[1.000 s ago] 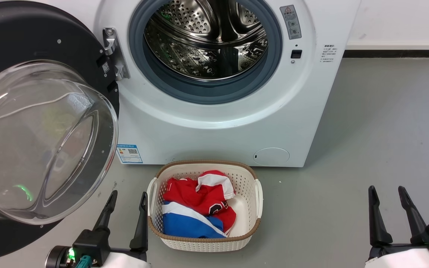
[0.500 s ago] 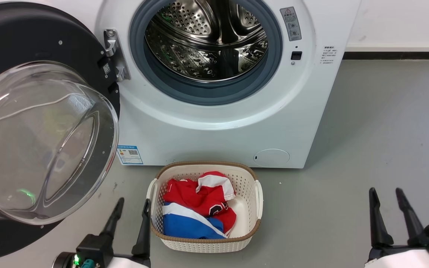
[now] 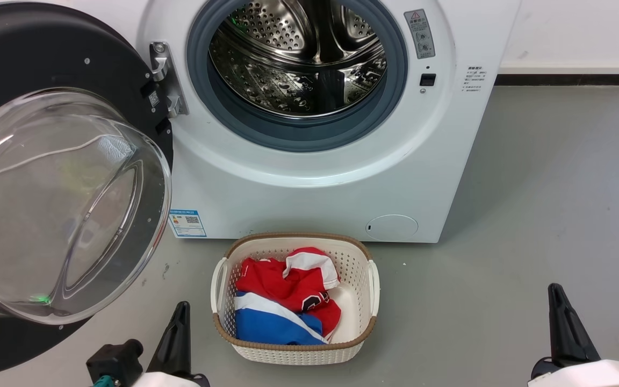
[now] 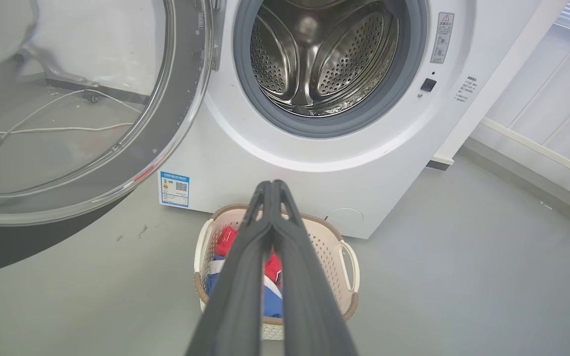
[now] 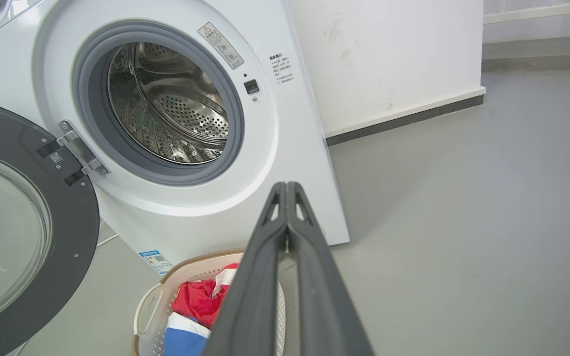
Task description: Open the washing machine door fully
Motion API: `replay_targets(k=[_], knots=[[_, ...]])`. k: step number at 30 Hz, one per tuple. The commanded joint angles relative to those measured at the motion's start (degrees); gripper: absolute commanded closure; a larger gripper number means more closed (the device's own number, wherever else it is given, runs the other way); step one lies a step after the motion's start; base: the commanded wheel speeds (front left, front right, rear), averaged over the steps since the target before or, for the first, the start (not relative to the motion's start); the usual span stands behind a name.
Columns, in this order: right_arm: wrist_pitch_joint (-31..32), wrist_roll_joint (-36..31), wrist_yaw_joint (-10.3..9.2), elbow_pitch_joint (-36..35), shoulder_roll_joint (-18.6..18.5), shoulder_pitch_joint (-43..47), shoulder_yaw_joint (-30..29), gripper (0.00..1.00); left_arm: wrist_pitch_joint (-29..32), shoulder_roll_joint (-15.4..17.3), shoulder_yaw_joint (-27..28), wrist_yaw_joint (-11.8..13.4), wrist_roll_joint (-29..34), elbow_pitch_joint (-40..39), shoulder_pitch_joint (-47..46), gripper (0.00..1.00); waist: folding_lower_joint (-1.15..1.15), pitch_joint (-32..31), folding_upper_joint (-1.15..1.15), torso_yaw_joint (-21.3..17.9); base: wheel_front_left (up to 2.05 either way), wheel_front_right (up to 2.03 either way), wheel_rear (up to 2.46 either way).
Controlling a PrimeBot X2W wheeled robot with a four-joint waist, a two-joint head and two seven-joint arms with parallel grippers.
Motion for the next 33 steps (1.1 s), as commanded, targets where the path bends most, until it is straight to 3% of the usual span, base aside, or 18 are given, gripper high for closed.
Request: replay_targets(k=[1,33], knots=[[0.53,2.76,0.00,-0.54,-0.03,-1.71,-0.09,1.00,0.58,0.08,0.47,-0.25,-2.80,-0.64,-1.79,1.00,0.00,0.01,0.00,-0.02,0.00,0.00,0.00],[7.73,30.84,-0.01,2.07,-0.02,-5.79,-0.34,1.00,7.71,0.18,3.75,-1.15,-31.64,1.31,-5.71,1.00,0.00,0.11,0.00,-0.29,0.00,0.00,0.00]])
